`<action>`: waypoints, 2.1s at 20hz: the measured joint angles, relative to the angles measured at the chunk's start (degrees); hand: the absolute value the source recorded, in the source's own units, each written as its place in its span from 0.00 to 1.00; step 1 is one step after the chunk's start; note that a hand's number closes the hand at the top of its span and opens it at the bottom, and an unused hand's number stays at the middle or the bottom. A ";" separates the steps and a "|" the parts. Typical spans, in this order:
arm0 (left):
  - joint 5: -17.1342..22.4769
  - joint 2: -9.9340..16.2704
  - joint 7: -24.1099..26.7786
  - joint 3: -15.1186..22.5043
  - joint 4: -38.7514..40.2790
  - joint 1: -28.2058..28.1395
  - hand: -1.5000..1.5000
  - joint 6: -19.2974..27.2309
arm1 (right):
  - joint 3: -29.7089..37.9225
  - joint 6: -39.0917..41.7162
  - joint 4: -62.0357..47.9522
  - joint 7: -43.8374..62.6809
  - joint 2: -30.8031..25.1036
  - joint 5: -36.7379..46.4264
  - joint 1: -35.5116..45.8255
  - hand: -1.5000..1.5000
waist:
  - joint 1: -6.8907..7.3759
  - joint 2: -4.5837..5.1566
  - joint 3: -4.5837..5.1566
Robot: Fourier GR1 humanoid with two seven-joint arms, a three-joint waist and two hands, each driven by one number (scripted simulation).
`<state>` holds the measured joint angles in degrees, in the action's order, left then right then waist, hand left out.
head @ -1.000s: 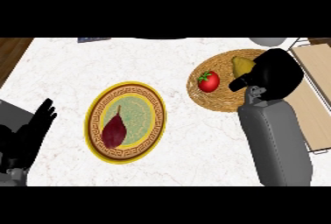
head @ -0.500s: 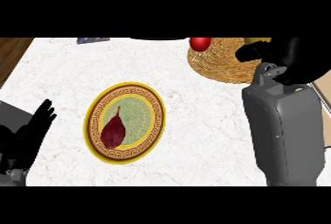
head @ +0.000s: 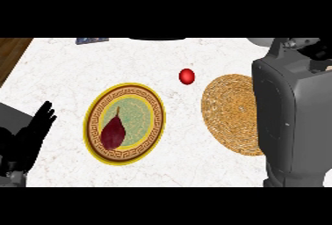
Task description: Pick the lemon from the placemat and place it in the tiered shelf
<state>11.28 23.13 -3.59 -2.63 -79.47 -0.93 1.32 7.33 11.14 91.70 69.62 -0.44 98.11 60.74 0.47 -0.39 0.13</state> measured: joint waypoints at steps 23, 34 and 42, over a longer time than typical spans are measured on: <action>-0.46 -0.44 -1.75 -1.49 -1.02 0.97 0.50 -0.32 | 20.60 15.35 -7.13 -12.62 -9.95 13.52 8.64 1.00 | -0.44 0.28 -0.11; -1.48 -1.15 -1.54 -2.36 -1.61 0.15 0.50 -1.09 | 27.74 10.29 -6.30 -13.42 -13.36 8.33 0.80 1.00 | -0.25 0.39 -0.14; -2.33 -1.95 -0.96 -2.76 -1.24 -0.03 0.50 -1.67 | 31.11 7.39 -5.07 -13.18 -15.59 6.05 -4.62 0.00 | -0.32 0.36 -0.13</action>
<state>8.94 21.18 -4.55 -5.39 -80.71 -0.96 -0.35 38.43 18.53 86.62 56.44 -16.03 104.15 56.12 0.16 -0.03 -0.01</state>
